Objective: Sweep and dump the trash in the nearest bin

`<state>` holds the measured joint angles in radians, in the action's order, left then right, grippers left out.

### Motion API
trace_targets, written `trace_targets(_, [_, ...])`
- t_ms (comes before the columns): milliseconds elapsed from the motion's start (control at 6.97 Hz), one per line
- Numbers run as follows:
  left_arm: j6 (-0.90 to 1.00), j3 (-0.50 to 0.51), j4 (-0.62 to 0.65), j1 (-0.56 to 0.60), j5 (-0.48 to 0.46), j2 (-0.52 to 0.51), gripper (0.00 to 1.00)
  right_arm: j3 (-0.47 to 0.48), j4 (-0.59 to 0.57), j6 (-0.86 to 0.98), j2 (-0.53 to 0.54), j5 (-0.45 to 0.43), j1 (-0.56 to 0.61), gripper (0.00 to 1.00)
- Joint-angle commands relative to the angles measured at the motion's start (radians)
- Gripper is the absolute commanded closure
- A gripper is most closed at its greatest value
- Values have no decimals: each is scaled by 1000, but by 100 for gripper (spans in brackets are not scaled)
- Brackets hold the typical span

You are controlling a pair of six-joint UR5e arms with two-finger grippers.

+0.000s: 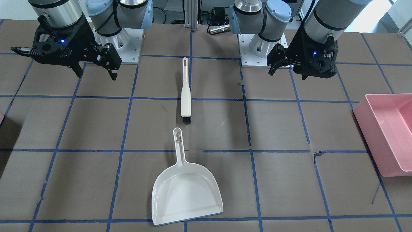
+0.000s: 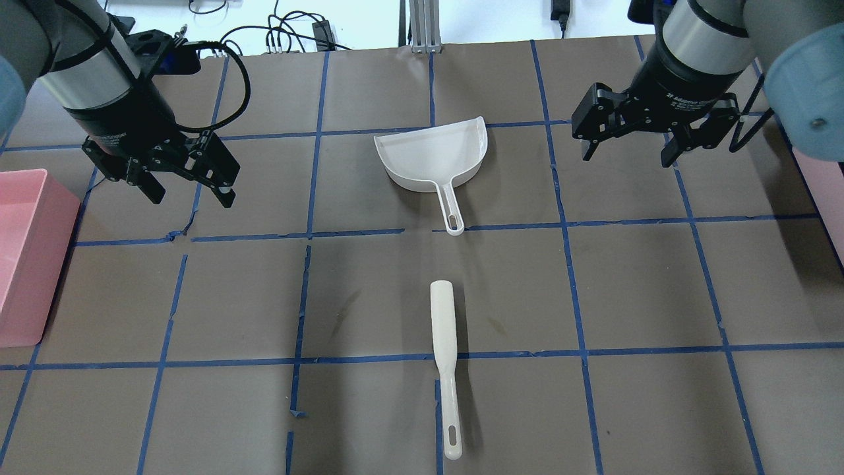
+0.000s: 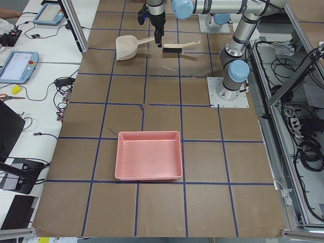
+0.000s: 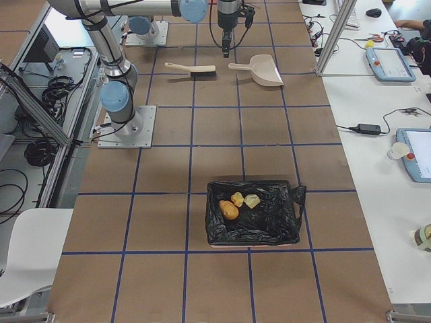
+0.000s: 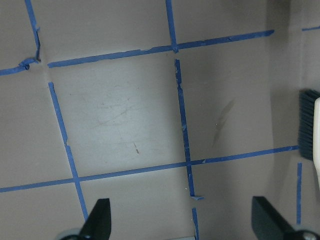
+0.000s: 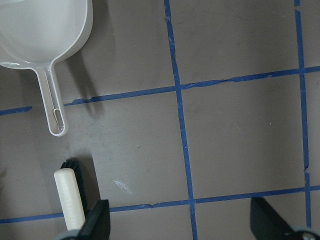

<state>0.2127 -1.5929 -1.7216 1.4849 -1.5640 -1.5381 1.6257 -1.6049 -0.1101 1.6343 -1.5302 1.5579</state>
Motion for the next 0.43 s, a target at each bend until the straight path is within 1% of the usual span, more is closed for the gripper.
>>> trace_targets(0, [0,-2,-3,0,-1,0,0,0,-4,1,2,-22,2,0])
trace_targets(287, [2,-1,-1,0,-1,1,0,2,-4,1,-1,-22,2,0])
